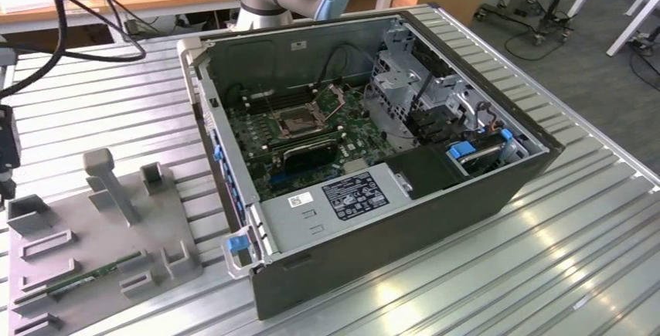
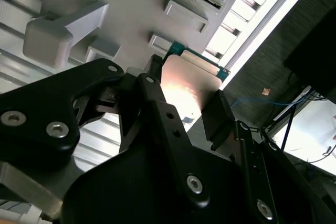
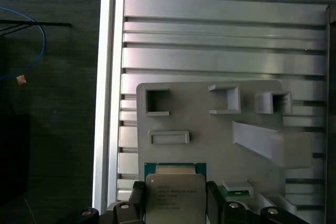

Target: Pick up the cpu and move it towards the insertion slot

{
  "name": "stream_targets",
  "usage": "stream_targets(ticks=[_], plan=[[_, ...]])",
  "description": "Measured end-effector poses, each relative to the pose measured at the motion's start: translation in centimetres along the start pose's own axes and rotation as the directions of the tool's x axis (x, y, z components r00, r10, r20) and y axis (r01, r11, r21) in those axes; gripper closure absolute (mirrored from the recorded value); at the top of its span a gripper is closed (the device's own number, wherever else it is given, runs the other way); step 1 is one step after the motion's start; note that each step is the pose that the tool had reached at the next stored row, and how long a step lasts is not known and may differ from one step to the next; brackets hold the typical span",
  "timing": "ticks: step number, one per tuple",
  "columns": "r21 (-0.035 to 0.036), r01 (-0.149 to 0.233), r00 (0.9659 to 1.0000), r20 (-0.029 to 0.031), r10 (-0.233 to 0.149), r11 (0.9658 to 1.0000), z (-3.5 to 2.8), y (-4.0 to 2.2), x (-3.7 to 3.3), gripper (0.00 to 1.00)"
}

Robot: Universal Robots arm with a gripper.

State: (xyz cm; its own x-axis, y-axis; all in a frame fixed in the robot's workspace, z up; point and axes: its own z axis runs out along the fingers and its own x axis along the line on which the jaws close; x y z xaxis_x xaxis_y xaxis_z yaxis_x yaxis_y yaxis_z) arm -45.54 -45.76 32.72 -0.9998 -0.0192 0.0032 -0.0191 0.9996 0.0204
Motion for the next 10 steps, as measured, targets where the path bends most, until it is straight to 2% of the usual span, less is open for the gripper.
stream_targets(ticks=[6, 10], plan=[[-0.0001, 0.0, 1.0, -0.0001, 0.0, 1.0, -1.77, 0.04, -0.05, 0.45], [-0.0001, 0.0, 1.0, -0.0001, 0.0, 1.0, -2.63, 0.05, -0.07, 0.45]])
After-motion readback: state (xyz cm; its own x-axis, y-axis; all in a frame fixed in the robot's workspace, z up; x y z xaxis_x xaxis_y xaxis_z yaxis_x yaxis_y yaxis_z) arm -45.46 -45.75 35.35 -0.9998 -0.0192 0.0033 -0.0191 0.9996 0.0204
